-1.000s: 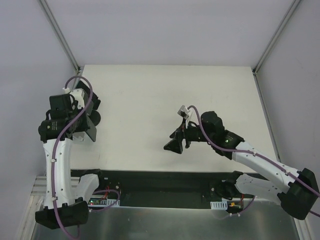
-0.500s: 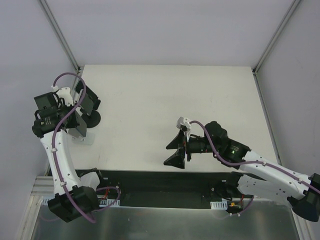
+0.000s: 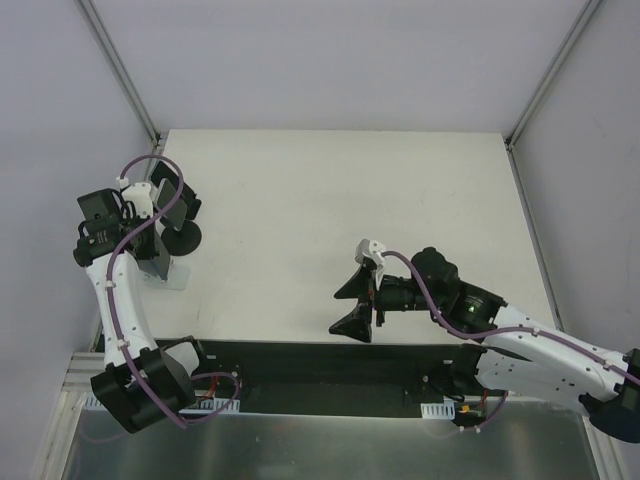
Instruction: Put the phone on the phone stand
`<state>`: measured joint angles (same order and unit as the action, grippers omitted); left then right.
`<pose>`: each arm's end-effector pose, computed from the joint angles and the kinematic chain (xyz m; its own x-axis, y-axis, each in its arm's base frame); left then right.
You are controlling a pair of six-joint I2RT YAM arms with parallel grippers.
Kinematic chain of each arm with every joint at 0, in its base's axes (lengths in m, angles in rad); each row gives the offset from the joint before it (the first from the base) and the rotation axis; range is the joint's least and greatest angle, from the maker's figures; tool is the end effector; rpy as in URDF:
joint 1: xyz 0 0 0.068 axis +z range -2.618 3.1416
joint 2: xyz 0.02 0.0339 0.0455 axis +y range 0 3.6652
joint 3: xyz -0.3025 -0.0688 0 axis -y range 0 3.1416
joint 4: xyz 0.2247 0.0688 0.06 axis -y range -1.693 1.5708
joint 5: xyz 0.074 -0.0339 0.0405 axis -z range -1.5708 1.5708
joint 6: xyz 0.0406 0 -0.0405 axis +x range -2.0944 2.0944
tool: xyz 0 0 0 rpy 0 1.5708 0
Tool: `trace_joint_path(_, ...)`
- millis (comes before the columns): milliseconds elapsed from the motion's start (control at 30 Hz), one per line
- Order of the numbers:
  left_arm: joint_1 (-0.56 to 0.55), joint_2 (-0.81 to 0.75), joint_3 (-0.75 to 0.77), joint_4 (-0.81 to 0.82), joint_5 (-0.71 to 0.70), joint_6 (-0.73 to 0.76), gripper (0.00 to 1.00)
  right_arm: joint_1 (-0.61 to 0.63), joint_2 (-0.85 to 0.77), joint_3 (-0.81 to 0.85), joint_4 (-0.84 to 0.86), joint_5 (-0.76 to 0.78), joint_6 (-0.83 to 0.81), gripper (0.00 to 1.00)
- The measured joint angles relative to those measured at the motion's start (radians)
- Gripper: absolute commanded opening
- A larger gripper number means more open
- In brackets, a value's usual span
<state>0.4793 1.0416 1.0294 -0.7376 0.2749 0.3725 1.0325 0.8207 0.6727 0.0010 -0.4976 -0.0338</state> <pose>0.1608 0.0711 0.3548 -0.6606 0.0514 -0.7490 -0.0291 0.9951 0.0940 0.0620 0.1416 0.3450 -0.0414 -0.1272 -0.9910 -0.9985 0.0408 0.0364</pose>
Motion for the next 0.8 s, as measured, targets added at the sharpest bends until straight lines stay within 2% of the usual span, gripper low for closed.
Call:
trace_joint_path(400, 0.032, 0.052, -0.037, 0.080, 0.004, 0.023, 0.00, 0.014, -0.022, 0.000, -0.013, 0.025, -0.024, 0.91)
trace_joint_path(800, 0.047, 0.025, -0.113, 0.153, 0.007, 0.024, 0.00, 0.017, -0.022, 0.000, -0.014, 0.031, -0.031, 0.91)
